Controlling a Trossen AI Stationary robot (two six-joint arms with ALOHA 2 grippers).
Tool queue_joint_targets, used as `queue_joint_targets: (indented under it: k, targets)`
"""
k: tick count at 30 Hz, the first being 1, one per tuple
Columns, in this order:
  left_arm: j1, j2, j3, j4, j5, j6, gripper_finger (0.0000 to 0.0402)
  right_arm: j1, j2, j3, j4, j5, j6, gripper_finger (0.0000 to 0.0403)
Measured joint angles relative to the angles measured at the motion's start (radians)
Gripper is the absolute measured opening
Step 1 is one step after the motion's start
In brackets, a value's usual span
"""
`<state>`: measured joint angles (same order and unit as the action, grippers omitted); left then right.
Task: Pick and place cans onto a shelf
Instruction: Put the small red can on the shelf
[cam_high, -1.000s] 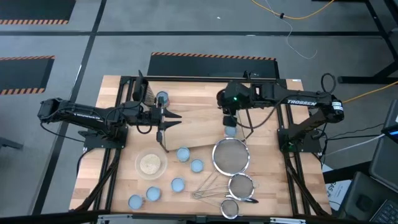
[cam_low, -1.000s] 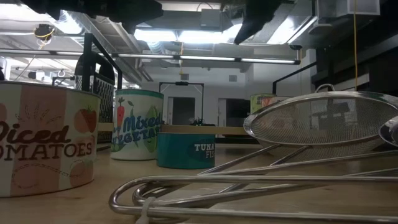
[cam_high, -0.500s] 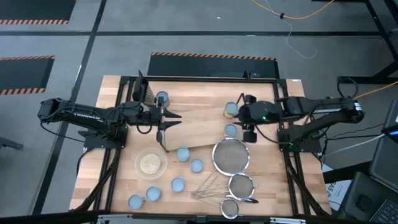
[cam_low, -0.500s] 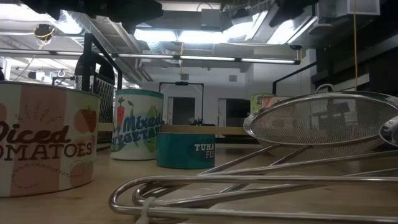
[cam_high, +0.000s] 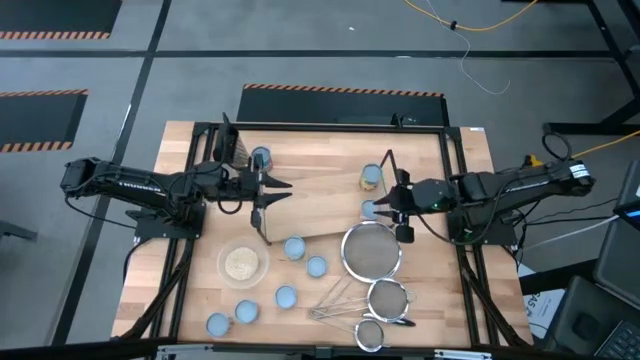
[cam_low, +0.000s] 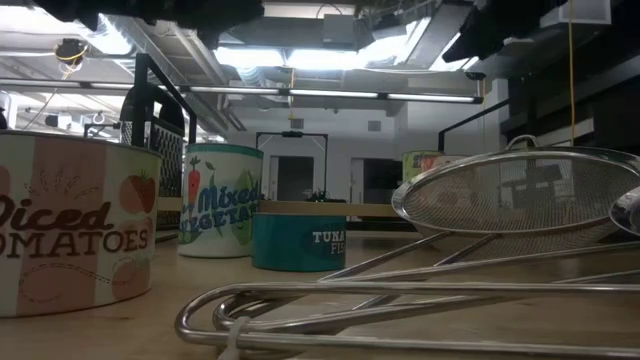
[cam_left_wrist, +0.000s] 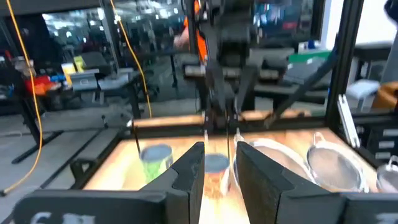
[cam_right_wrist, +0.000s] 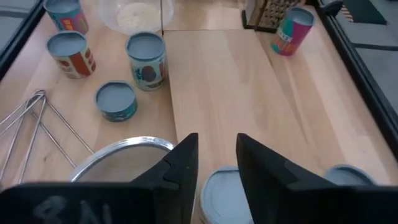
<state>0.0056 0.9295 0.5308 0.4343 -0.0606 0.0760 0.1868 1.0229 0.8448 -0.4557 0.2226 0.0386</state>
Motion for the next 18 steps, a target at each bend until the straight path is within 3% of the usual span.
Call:
queue_joint_targets:
  k: [10,16,18]
  targets:
    - [-0.023,0.001,0.027,0.118,0.027,-0.069,0.0111,0.0,0.0,-0.049,0.051,-0.009,-0.021,0.0113]
    - [-0.085,0.068,0.151,0.101,0.03,-0.066,0.0137,0.0,0.0,-0.049,0.068,-0.008,-0.018,0.0113]
    - [-0.109,0.104,0.216,0.021,0.029,-0.066,0.0136,0.0,0.0,-0.049,0.071,-0.008,-0.017,0.0113]
